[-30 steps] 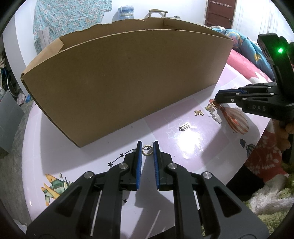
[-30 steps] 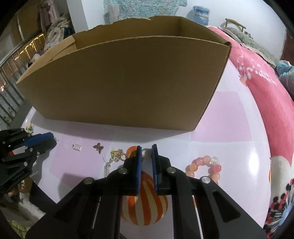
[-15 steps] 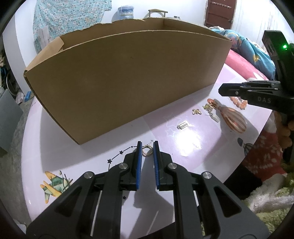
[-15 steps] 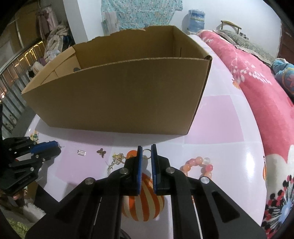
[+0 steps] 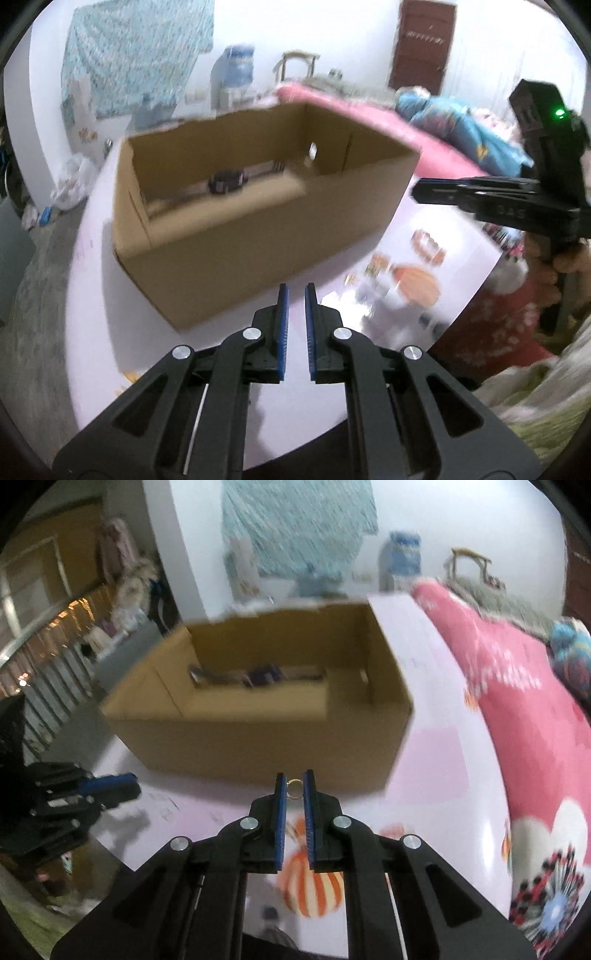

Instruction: Organize jewelry

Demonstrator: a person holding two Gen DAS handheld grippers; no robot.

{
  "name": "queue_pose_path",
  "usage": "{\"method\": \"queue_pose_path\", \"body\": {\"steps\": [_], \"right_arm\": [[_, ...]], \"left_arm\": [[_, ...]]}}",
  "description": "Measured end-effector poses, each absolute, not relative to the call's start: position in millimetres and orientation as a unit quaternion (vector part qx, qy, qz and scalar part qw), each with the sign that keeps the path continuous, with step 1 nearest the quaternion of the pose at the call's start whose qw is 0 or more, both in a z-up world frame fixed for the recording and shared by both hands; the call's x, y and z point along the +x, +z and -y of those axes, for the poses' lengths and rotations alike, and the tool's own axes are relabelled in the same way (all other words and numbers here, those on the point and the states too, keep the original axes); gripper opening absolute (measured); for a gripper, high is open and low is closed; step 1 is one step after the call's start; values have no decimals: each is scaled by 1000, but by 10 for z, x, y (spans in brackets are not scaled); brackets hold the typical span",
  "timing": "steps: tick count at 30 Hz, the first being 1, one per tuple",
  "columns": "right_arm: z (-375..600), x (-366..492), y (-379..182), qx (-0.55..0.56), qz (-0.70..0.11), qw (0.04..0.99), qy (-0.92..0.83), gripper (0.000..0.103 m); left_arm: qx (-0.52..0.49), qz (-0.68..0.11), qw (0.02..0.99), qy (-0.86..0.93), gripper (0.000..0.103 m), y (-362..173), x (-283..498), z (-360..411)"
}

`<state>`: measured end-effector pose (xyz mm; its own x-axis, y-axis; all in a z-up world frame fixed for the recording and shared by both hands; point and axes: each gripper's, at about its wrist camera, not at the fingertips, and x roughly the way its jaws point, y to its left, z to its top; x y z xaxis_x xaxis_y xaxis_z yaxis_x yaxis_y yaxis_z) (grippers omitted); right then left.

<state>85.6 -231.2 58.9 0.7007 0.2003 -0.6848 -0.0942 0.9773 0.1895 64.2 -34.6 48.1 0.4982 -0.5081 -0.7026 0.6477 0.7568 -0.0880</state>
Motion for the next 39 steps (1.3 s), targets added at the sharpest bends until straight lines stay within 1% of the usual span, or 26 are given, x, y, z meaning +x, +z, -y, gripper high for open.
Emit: {"method": "queue_pose_path", "body": {"steps": [4, 9, 11, 14, 15, 20, 27, 31, 33, 39], "right_arm": [[2330, 1030, 878, 64, -334, 934, 109, 9], [2416, 1052, 977, 81, -320, 936, 122, 9], [2401, 1011, 896, 85, -331, 932, 121, 9], [2352, 917, 729, 101, -354, 922, 121, 9], [2331, 885, 681, 104, -360, 920, 119, 9], [2311, 817, 470, 124, -384, 908, 112, 9], [2345, 799, 411, 131, -388, 906, 110, 9], [2341, 810, 413, 132, -388, 905, 113, 9], [2345, 812, 411, 133, -388, 905, 115, 9], [2353, 780, 428, 134, -383, 907, 113, 9]], "left_arm": [[73, -335, 871, -351, 8, 859, 787, 297], [44, -345, 867, -356, 8, 943, 822, 163], [34, -368, 855, -364, 9, 839, 798, 148], [47, -409, 841, -351, 18, 566, 754, 204], [59, -421, 837, -345, 18, 442, 742, 243], [118, -449, 829, -310, 19, 18, 747, 419], [167, -469, 819, -285, 19, -253, 776, 525], [163, -468, 822, -282, 18, -254, 777, 504], [169, -463, 824, -280, 11, -243, 746, 503], [169, -458, 827, -278, 11, -227, 704, 476]]}}
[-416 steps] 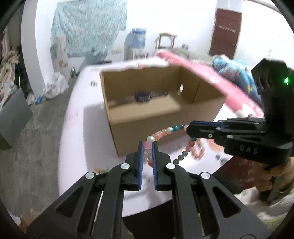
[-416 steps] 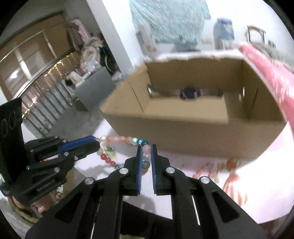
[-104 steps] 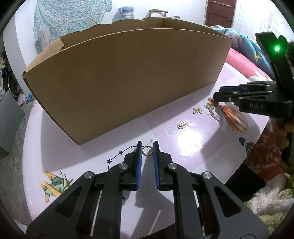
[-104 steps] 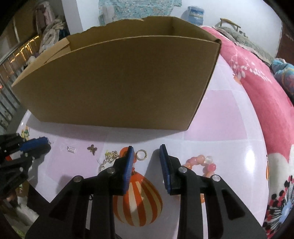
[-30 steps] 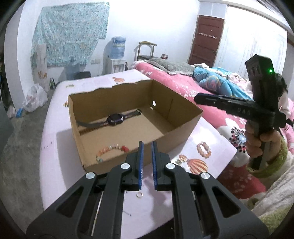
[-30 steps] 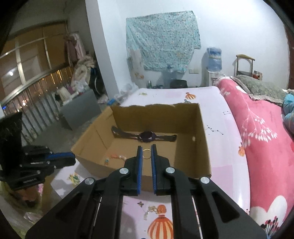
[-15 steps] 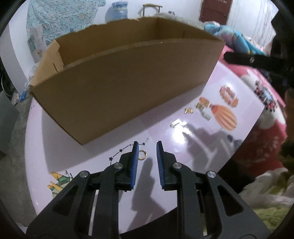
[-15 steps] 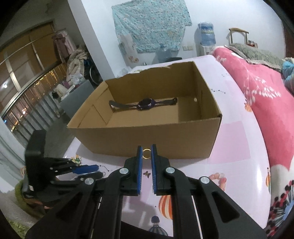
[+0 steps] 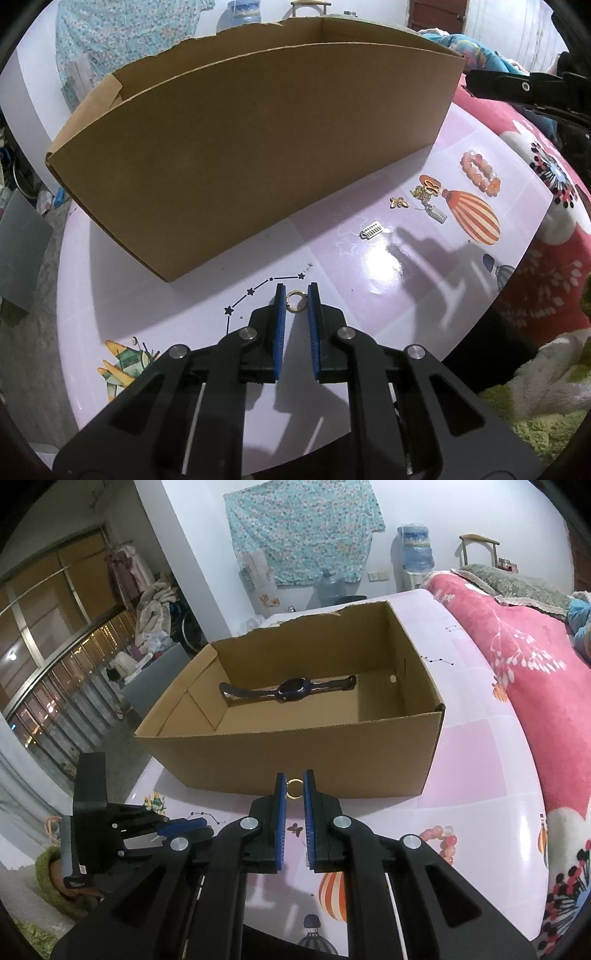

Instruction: Organize jewelry

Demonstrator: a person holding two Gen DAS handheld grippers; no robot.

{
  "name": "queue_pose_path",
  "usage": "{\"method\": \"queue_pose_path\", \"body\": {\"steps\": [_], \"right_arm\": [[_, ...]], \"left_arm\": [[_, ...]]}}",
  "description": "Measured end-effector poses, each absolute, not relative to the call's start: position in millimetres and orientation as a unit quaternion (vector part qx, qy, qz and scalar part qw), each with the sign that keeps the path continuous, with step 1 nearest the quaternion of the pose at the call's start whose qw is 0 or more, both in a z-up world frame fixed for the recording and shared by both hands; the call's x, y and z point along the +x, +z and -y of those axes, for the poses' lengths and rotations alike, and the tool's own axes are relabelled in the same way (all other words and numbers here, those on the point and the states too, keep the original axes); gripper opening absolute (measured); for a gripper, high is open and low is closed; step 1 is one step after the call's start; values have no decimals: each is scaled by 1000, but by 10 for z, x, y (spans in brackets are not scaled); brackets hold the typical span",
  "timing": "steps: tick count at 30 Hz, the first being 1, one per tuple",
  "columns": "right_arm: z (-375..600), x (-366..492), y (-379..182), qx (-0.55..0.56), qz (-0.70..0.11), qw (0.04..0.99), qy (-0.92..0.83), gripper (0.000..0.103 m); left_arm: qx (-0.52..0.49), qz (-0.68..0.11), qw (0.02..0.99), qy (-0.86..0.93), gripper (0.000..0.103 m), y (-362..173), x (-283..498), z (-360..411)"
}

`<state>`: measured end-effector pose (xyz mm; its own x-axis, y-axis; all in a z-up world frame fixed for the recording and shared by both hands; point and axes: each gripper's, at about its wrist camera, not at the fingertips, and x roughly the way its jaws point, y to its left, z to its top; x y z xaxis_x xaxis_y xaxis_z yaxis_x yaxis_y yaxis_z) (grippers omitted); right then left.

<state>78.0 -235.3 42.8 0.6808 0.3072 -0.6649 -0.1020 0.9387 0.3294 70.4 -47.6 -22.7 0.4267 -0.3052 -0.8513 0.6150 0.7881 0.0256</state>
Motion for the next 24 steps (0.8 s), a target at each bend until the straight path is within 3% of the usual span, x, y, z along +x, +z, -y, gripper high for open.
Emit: {"method": "queue_pose_path", "body": {"steps": [6, 15, 24], "right_arm": [[2364, 746, 474, 134, -379, 909, 111, 9], [2270, 1060, 848, 117, -319, 927, 156, 9], [2162, 1980, 467, 154, -421, 879, 162, 9]], "left_arm": [[160, -445, 834, -283, 11, -73, 661, 423], [105, -344, 878, -317, 11, 964, 661, 310], [47, -388, 877, -279, 11, 837, 1603, 565]]}}
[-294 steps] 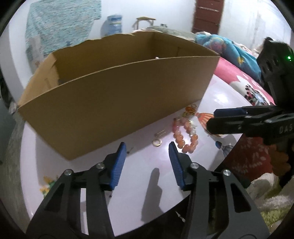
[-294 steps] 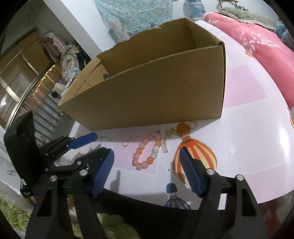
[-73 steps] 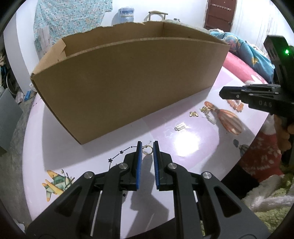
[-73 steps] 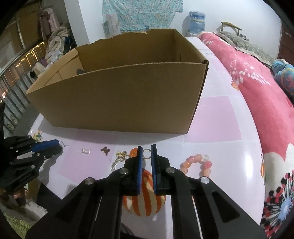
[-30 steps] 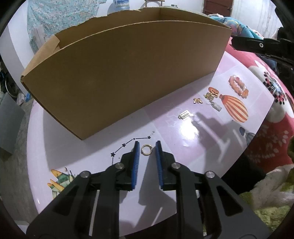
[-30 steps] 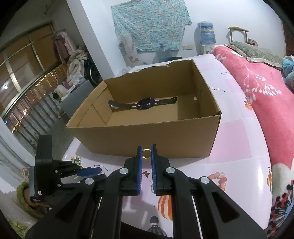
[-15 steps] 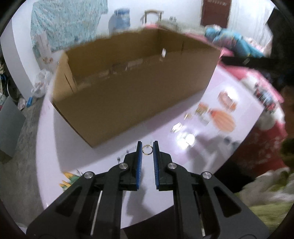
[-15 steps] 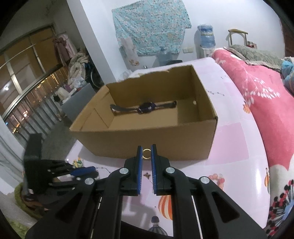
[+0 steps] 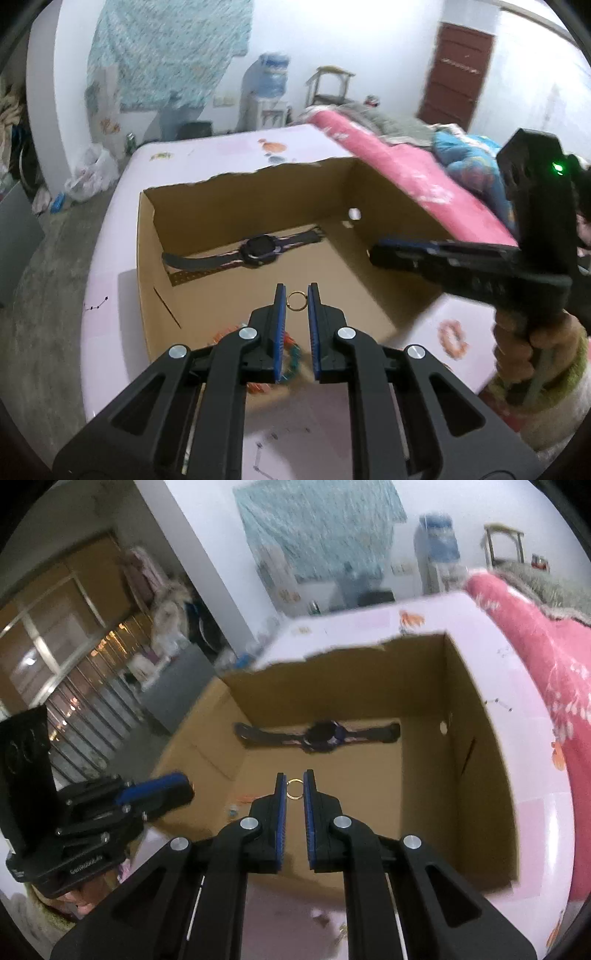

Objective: Organize jewelry
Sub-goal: 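Open the left gripper to drop the gold ring into the box, then withdraw the left gripper from the box over the table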

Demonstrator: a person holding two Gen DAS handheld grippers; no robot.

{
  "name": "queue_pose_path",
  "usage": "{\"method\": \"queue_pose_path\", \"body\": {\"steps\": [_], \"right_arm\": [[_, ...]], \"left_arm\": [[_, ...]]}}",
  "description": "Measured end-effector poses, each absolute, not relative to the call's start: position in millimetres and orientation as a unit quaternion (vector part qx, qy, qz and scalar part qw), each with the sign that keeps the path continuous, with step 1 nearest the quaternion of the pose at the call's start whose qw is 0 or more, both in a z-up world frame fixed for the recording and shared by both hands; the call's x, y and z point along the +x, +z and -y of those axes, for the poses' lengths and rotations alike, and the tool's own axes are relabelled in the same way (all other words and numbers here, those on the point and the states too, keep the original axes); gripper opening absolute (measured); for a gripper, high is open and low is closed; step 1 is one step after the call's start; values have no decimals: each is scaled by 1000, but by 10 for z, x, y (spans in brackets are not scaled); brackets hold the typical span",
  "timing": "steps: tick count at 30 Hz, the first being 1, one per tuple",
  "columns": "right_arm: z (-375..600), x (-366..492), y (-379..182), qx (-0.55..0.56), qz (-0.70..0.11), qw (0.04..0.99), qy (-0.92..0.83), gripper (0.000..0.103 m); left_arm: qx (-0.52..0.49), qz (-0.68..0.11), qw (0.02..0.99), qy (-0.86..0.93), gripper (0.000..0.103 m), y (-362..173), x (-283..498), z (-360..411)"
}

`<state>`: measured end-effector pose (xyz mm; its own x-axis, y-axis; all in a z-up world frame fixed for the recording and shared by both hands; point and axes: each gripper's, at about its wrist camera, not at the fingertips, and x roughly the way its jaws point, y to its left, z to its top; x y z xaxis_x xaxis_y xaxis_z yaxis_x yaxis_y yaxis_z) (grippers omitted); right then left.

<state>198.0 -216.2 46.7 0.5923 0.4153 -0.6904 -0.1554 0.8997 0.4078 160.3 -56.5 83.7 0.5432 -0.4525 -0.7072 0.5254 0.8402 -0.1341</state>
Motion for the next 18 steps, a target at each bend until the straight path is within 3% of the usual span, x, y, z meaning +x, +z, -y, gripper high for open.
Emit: {"method": "queue_pose_path", "body": {"steps": [4, 8, 14, 18], "right_arm": [[2212, 2043, 434, 162, -425, 878, 151, 11], [2332, 1935, 498, 173, -410, 884, 143, 15], [2542, 1741, 593, 187, -390, 893, 124, 19], [2655, 1599, 671, 195, -376, 899, 113, 26]], "left_arm": [[25, -398, 874, -276, 11, 748, 1824, 557], [-2, -390, 880, -272, 22, 758, 1868, 443], [-16, -380, 887, -262, 24, 829, 1829, 300], [-14, -370, 891, -261, 32, 871, 1730, 263]]}}
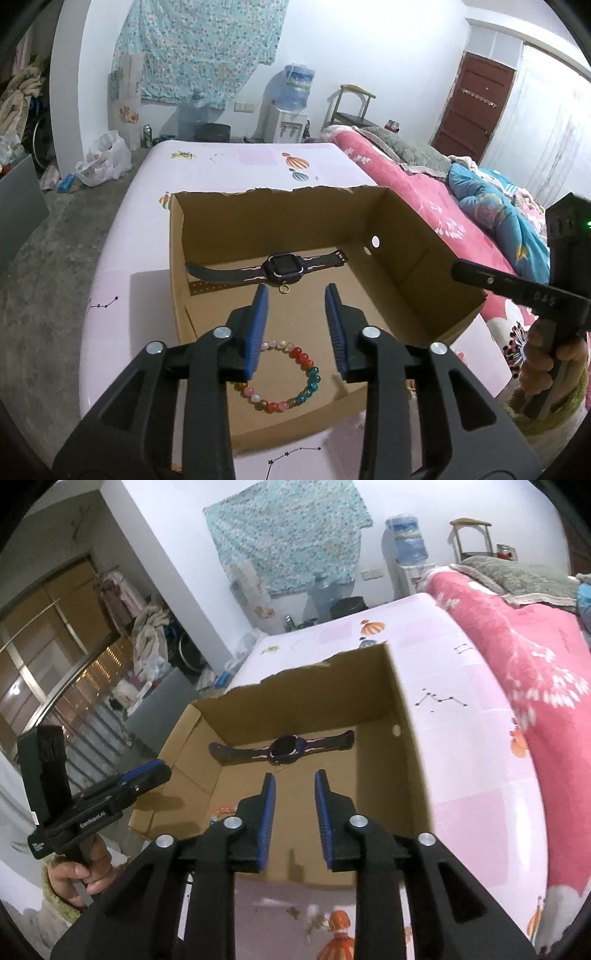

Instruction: Organize jewelry

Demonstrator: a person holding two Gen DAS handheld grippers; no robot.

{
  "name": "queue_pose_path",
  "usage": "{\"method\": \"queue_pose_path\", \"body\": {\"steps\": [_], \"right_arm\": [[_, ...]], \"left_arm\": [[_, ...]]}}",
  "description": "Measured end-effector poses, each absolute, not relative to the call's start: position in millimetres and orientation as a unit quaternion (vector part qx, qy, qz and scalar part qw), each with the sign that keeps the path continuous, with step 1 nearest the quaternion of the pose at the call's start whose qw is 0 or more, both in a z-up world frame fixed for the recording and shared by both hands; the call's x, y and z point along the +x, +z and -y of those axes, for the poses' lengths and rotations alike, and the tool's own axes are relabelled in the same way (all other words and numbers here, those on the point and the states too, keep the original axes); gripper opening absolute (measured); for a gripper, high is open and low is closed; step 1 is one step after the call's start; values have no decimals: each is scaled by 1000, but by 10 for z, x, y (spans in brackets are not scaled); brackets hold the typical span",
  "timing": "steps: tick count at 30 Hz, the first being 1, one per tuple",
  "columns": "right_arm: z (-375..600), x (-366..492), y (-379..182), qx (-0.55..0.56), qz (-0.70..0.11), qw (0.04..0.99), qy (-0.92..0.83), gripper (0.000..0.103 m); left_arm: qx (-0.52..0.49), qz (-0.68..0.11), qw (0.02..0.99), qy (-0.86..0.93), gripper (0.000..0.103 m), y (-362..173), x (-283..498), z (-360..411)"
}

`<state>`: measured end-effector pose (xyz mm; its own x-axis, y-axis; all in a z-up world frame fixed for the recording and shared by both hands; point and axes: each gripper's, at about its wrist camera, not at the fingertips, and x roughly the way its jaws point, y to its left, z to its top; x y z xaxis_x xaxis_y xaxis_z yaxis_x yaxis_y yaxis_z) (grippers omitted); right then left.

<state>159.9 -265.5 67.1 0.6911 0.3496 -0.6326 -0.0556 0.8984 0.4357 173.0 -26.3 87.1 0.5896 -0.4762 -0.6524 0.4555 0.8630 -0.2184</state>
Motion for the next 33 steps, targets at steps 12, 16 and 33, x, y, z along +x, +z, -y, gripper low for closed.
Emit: {"method": "queue_pose_path", "body": {"steps": [12, 16, 33], "right_arm": [[2731, 1013, 737, 191, -349, 912, 98, 62], [2579, 791, 674, 146, -364, 913, 114, 78], [2095, 565, -415, 55, -534, 843, 23, 88]], "left_arm": [[10, -368, 890, -268, 75, 926, 1189, 76], [23, -380, 881, -281, 86, 856, 950, 40], [118, -492, 838, -203, 96, -291, 811, 263]]}}
